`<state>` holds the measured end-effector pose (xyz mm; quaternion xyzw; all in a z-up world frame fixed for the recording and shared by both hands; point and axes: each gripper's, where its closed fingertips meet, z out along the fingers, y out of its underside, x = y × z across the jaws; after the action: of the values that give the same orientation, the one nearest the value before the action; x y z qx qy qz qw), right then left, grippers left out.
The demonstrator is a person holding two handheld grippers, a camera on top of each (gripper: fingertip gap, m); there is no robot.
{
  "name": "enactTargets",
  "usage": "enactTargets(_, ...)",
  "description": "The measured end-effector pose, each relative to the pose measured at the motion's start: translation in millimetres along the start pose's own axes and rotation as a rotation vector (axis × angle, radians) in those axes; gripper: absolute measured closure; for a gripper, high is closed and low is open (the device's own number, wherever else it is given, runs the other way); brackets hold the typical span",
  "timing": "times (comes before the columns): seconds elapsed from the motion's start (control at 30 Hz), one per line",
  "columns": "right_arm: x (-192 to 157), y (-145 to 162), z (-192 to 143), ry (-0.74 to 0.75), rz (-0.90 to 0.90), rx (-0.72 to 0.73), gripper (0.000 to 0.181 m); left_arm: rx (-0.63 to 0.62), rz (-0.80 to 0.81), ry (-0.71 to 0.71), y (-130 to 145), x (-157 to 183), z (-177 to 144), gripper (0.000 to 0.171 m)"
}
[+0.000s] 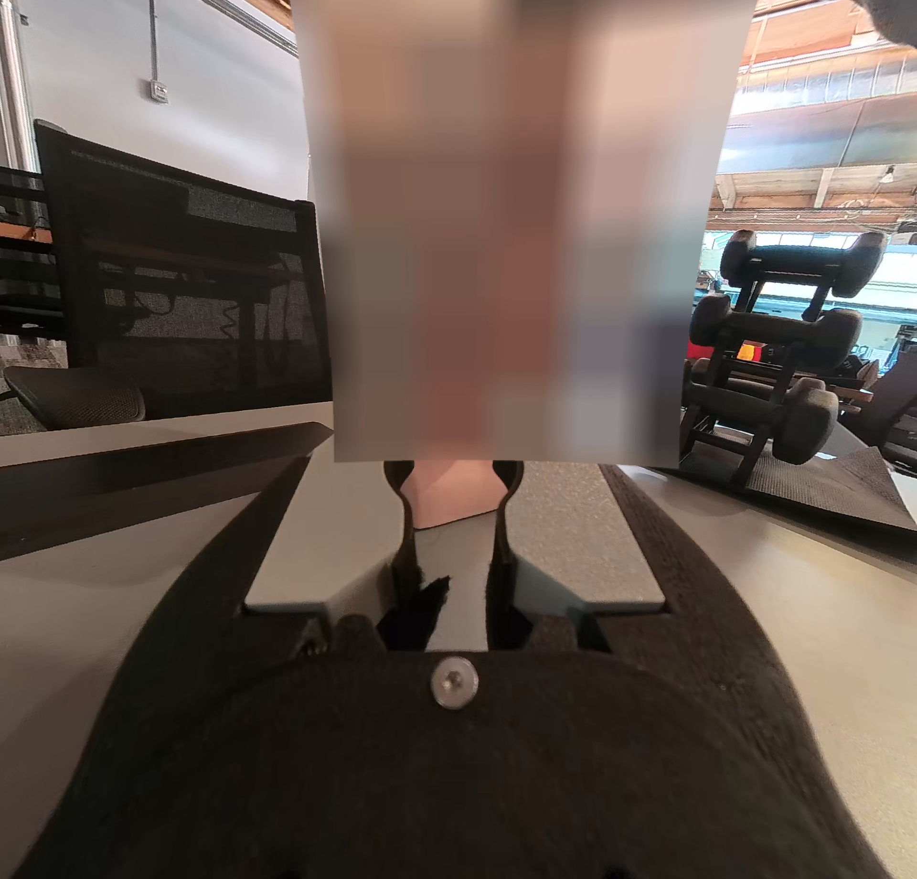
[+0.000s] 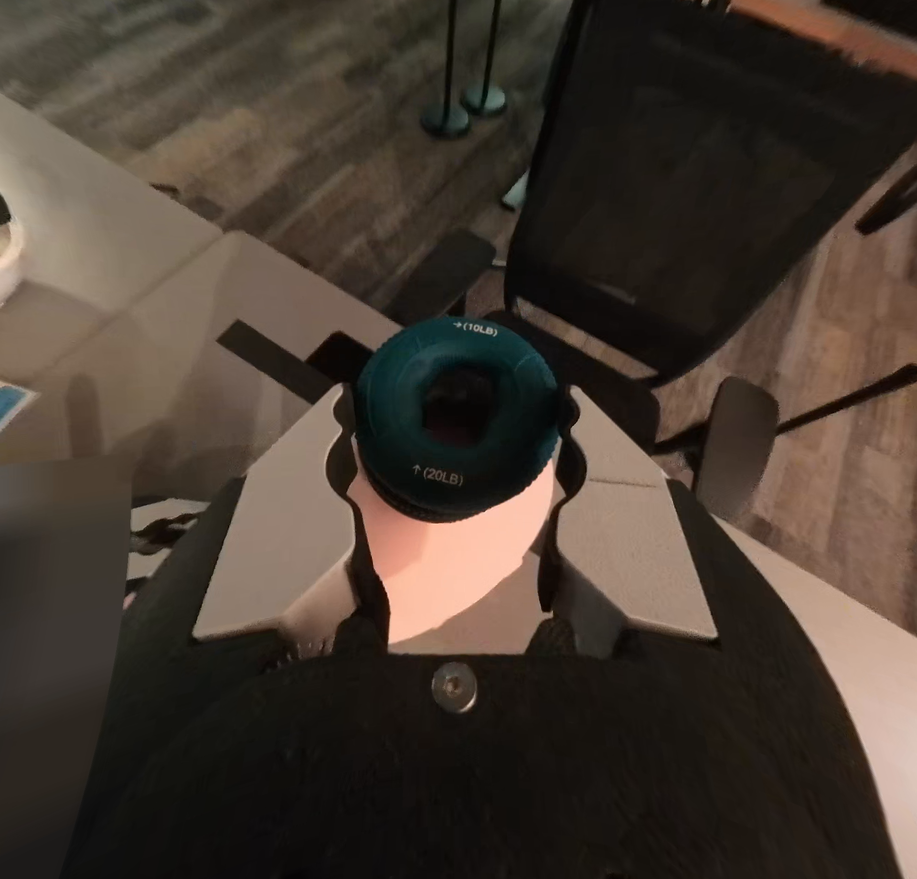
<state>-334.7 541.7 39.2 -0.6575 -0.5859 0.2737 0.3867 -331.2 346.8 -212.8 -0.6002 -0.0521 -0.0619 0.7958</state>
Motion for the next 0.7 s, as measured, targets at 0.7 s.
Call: enactTargets(0.7,-7,5,-26,-0.072,0.103,0.297,0.077,0.0,-0.017,-0.001,0,-2,0,0.147)
